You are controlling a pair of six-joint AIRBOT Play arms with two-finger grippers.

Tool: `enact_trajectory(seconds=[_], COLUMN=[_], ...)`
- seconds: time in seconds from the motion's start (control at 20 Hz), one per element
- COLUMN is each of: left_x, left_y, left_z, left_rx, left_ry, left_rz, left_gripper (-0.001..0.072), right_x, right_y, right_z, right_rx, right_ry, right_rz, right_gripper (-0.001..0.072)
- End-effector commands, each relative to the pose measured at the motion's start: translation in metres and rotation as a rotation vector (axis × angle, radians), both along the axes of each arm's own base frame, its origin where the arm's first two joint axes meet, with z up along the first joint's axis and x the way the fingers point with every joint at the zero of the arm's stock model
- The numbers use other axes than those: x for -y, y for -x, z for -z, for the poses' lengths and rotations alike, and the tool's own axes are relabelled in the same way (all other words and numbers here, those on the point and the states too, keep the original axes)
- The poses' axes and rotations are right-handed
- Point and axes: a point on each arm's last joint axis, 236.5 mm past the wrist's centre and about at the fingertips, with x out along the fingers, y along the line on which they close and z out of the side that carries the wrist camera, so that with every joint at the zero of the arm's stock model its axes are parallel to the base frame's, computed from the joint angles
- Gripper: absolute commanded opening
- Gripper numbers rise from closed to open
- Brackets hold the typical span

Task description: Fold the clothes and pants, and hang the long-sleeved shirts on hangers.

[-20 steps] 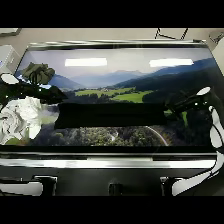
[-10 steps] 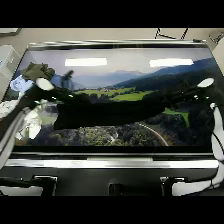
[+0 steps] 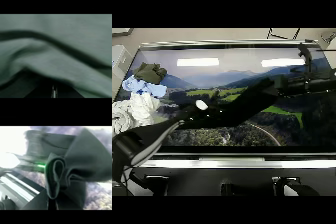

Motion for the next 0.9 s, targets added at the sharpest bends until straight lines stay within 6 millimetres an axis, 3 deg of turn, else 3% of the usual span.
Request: enact_trajectory(seconds=[0.0, 0.1, 0.15, 0.25, 0.3, 0.4, 0.5, 0.65, 0.75, 0.85], left_x=[0.06, 0.086, 0.089, 0.07, 0.047, -0.03, -0.133, -0.295, -0.361, -0.404], left_y=[0.017, 0.019, 0.018, 0.011, 0.005, -0.023, -0.057, -0.083, -0.077, -0.064], left_z=[0.005, -0.003, -0.008, -0.013, -0.01, -0.009, -0.029, -0.104, -0.16, -0.213], left_rx=[-0.095, -0.058, -0.032, 0.037, 0.068, 0.101, 0.155, 0.245, 0.307, 0.397], left_ry=[0.11, 0.133, 0.141, 0.111, 0.06, -0.104, -0.291, -0.494, -0.525, -0.545], left_rz=[-0.127, -0.129, -0.11, -0.012, 0.051, 0.115, 0.109, -0.043, -0.17, -0.293], left_gripper=[0.0023, 0.0022, 0.0022, 0.0019, 0.0018, 0.0018, 0.0018, 0.002, 0.002, 0.0021], right_x=[-0.029, -0.033, -0.033, -0.043, -0.054, -0.092, -0.142, -0.213, -0.254, -0.289], right_y=[0.035, 0.036, 0.031, 0.015, 0.006, -0.012, -0.024, -0.026, -0.02, -0.017], right_z=[-0.025, -0.017, -0.013, -0.004, 0.001, 0.011, 0.028, 0.084, 0.138, 0.185], right_rx=[0.027, 0.003, 0.009, 0.01, 0.011, 0.013, -0.034, -0.16, -0.276, -0.394], right_ry=[-0.009, 0.019, 0.037, 0.022, -0.003, -0.09, -0.206, -0.283, -0.295, -0.341], right_rz=[-0.067, -0.061, -0.051, -0.042, -0.053, -0.091, -0.122, -0.157, -0.146, -0.083], right_gripper=[0.0036, 0.0036, 0.0036, 0.0036, 0.0036, 0.0036, 0.0036, 0.0037, 0.0037, 0.0078])
